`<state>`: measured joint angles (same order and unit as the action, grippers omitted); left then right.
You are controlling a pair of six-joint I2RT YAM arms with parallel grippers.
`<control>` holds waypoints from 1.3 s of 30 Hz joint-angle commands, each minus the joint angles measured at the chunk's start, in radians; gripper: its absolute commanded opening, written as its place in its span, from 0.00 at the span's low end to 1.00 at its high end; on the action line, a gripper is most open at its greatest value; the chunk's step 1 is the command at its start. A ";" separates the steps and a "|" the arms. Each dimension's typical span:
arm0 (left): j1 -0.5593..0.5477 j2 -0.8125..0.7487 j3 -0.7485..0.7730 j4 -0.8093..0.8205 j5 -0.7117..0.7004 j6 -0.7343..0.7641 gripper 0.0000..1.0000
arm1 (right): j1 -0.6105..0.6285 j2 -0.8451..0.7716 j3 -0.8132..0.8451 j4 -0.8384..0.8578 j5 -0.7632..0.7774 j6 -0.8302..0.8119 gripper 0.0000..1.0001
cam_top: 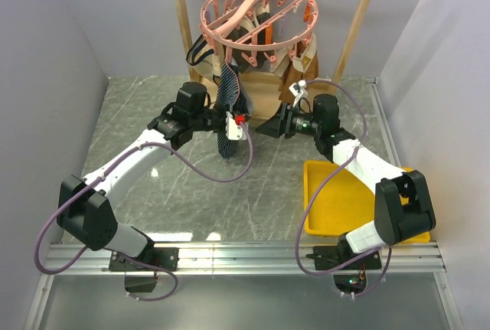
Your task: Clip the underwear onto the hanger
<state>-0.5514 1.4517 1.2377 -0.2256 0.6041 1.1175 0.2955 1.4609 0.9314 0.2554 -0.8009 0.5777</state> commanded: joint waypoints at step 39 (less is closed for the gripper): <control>0.025 -0.025 0.048 0.095 0.237 -0.151 0.00 | 0.142 0.125 0.256 -0.010 0.092 -0.256 0.20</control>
<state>-0.5240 1.4502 1.2423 -0.1616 0.7895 0.9985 0.4343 1.5646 1.1236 0.1989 -0.6838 0.3248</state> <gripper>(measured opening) 0.015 0.248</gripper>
